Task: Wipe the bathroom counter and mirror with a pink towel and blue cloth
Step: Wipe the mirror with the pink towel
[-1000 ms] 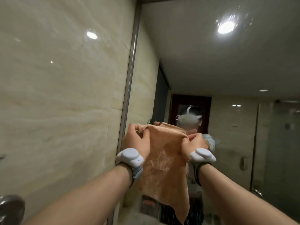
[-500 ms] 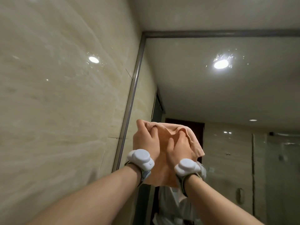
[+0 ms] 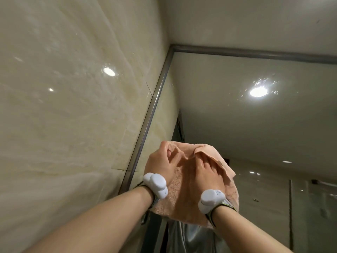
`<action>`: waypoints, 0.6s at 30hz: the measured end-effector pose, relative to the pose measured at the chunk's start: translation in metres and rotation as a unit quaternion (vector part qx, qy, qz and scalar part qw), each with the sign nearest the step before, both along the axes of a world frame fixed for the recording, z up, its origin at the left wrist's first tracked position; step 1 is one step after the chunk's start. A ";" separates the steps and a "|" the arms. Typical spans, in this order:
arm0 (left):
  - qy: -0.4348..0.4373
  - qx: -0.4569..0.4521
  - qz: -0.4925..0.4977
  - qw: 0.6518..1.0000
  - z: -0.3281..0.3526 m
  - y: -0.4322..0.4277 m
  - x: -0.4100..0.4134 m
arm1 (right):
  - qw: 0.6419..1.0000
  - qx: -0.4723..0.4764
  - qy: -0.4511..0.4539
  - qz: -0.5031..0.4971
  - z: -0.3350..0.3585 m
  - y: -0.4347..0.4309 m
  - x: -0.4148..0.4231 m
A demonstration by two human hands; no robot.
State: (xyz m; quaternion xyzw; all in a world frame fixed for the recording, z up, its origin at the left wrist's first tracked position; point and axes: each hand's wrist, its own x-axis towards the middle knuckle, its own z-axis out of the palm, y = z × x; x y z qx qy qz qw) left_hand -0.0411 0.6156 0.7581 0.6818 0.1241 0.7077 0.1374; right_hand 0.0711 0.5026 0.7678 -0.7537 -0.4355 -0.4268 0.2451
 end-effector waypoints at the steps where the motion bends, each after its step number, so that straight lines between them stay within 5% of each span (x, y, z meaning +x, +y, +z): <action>1: 0.014 0.023 -0.002 1.000 0.000 0.005 0.004 | 1.000 0.006 -0.018 -0.001 -0.002 0.003 0.003; 8: 0.063 0.116 0.263 0.956 0.004 0.019 0.038 | 0.994 0.099 -0.051 0.004 0.014 0.012 0.013; 11: 0.048 0.128 0.281 0.950 0.015 0.024 0.048 | 0.990 0.064 -0.120 -0.026 0.017 0.009 0.022; 18: 0.028 0.175 0.274 0.945 0.021 0.035 0.030 | 0.991 0.082 -0.108 -0.022 0.014 0.024 0.035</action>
